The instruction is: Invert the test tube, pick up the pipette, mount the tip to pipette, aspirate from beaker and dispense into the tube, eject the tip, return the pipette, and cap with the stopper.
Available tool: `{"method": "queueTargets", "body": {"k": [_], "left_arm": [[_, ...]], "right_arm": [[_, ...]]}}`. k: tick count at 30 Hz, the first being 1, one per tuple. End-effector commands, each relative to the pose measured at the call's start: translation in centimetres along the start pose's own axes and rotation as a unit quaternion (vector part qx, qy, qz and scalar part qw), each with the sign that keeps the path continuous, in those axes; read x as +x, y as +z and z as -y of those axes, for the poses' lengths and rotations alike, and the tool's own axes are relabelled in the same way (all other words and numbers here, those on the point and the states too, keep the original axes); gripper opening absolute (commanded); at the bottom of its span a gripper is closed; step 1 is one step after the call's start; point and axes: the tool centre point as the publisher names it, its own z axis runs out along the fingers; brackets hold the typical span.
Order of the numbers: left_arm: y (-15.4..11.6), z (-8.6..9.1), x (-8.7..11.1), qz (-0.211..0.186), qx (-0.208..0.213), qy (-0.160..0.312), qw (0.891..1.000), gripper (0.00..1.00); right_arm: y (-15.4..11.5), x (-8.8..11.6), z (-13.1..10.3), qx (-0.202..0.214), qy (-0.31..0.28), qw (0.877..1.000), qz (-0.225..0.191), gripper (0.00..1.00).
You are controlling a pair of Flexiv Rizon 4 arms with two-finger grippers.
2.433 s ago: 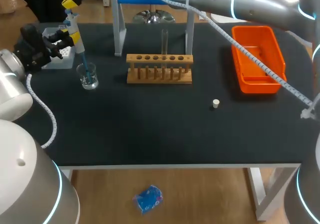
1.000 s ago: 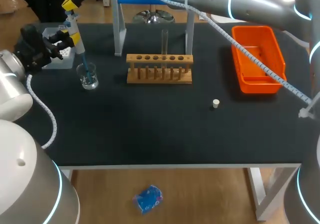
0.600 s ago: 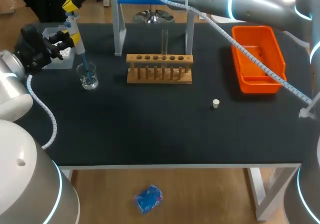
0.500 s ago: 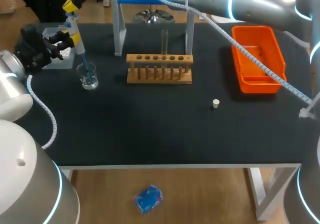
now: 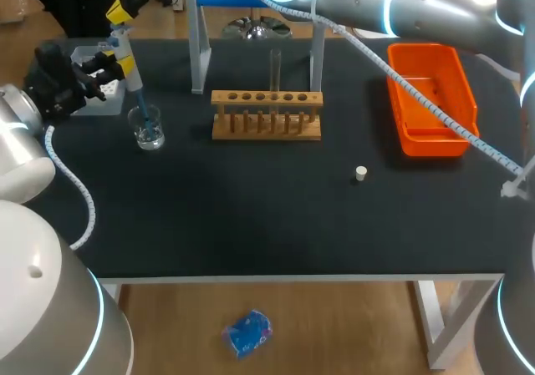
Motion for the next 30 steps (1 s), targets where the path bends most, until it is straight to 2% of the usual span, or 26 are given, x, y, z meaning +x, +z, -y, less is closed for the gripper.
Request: {"method": "queueTargets", "body": {"k": [1, 30], "left_arm": [[0.1, 0.3, -0.1, 0.0, 0.002, 0.0, 1.0, 0.0], [0.1, 0.3, -0.1, 0.0, 0.002, 0.0, 1.0, 0.0]], "right_arm": [[0.0, 0.4, 0.5, 0.0, 0.001, 1.0, 0.002, 0.0], [0.5, 0.6, 1.7, -0.007, 0.014, 1.0, 0.0, 0.0]]}}
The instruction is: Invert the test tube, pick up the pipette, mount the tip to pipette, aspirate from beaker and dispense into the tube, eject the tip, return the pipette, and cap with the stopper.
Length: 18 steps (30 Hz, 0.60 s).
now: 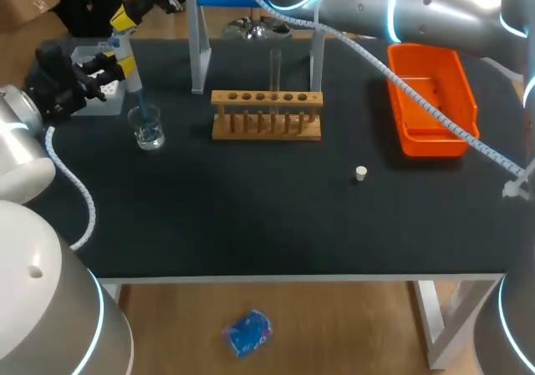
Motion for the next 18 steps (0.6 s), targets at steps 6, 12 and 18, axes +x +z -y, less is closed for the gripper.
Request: {"method": "queueTargets", "body": {"k": [6, 12, 18], "left_arm": [[0.0, 0.4, -0.1, 0.0, 0.002, 0.0, 1.0, 0.0], [0.0, 0.4, -0.1, 0.0, 0.002, 0.0, 1.0, 0.0], [0.0, 0.4, -0.1, 0.0, 0.002, 0.0, 1.0, 0.0]], "right_arm": [[0.3, 0.2, 0.7, -0.001, 0.002, 1.0, 0.0, 0.0], [0.1, 0.1, 0.3, -0.001, -0.002, 1.0, 0.004, 0.0], [-0.5, -0.1, -0.8, 0.003, -0.016, 1.0, 0.011, 0.0]]}}
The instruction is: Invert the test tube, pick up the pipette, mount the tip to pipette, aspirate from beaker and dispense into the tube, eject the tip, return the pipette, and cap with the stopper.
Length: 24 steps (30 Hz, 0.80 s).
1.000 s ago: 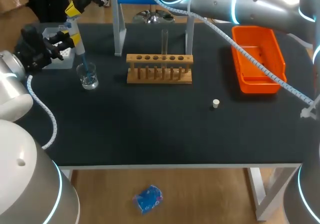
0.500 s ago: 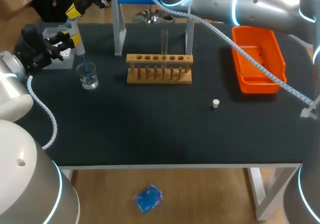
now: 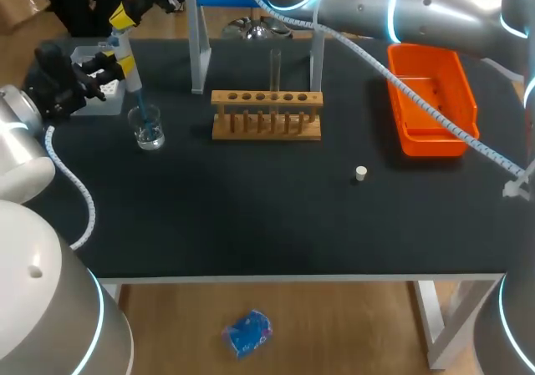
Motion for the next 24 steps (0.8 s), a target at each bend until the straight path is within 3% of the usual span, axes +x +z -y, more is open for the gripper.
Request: {"method": "queueTargets", "body": {"k": [1, 17, 23, 24], "left_arm": [[0.0, 0.3, 0.0, 0.0, 0.0, 0.0, 1.0, 0.0], [0.0, 0.3, 0.0, 0.0, 0.0, 0.0, 1.0, 0.0], [0.0, 0.3, 0.0, 0.0, 0.0, 0.0, 1.0, 0.0], [0.0, 0.3, 0.0, 0.0, 0.0, 0.0, 1.0, 0.0]], "right_arm": [[-0.4, 0.1, -0.5, 0.006, -0.004, 1.0, 0.003, 0.0], [-1.6, -0.2, -2.2, 0.014, -0.026, 0.999, 0.014, 0.0], [-3.0, 1.0, -3.1, 0.012, -0.036, 0.999, 0.02, 0.0], [-3.4, 1.4, -3.2, 0.013, -0.037, 0.999, 0.022, 0.24]]}}
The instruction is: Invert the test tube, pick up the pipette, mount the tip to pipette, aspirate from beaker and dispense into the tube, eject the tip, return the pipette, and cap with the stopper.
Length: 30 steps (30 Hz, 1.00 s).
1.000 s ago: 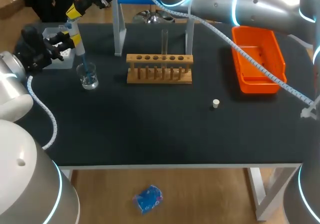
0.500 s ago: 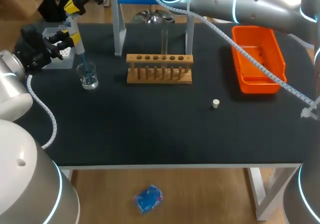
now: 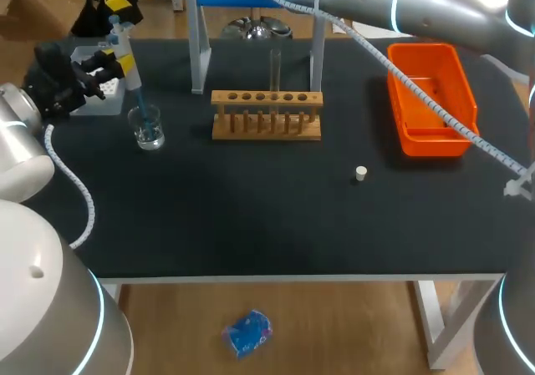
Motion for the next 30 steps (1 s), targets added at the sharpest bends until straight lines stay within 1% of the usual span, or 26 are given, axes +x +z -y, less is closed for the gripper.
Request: {"method": "queueTargets", "body": {"k": [1, 2, 5, 7, 10, 14, 24, 30], "left_arm": [[0.0, 0.0, 0.0, 0.0, 0.0, 0.0, 1.0, 0.0], [0.0, 0.0, 0.0, 0.0, 0.0, 0.0, 1.0, 0.0], [0.0, 0.0, 0.0, 0.0, 0.0, 0.0, 1.0, 0.0], [0.0, 0.0, 0.0, 0.0, 0.0, 0.0, 1.0, 0.0], [0.0, 0.0, 0.0, 0.0, 0.0, 0.0, 1.0, 0.0], [0.0, 0.0, 0.0, 0.0, 0.0, 0.0, 1.0, 0.0], [0.0, 0.0, 0.0, 0.0, 0.0, 0.0, 1.0, 0.0], [0.0, 0.0, 0.0, 0.0, 0.0, 0.0, 1.0, 0.0]], "right_arm": [[-1.8, 1.9, -0.4, 0.006, -0.001, 1.0, 0.007, 0.43], [-2.2, 2.4, -0.4, 0.009, -0.001, 1.0, 0.008, 1.0], [-3.1, 4.0, -0.2, 0.019, 0.002, 1.0, 0.009, 1.0], [-3.7, 5.1, 0.2, 0.029, -0.006, 1.0, 0.008, 1.0], [-4.3, 6.8, 1.1, 0.03, -0.007, 0.999, 0.01, 1.0], [-4.8, 8.6, 2.3, 0.045, -0.014, 0.999, 0.017, 1.0], [-4.5, 12.5, 6.9, 0.077, 0.0, 0.996, 0.043, 1.0], [-4.4, 14.4, 9.2, 0.073, 0.021, 0.994, 0.075, 1.0]]}}
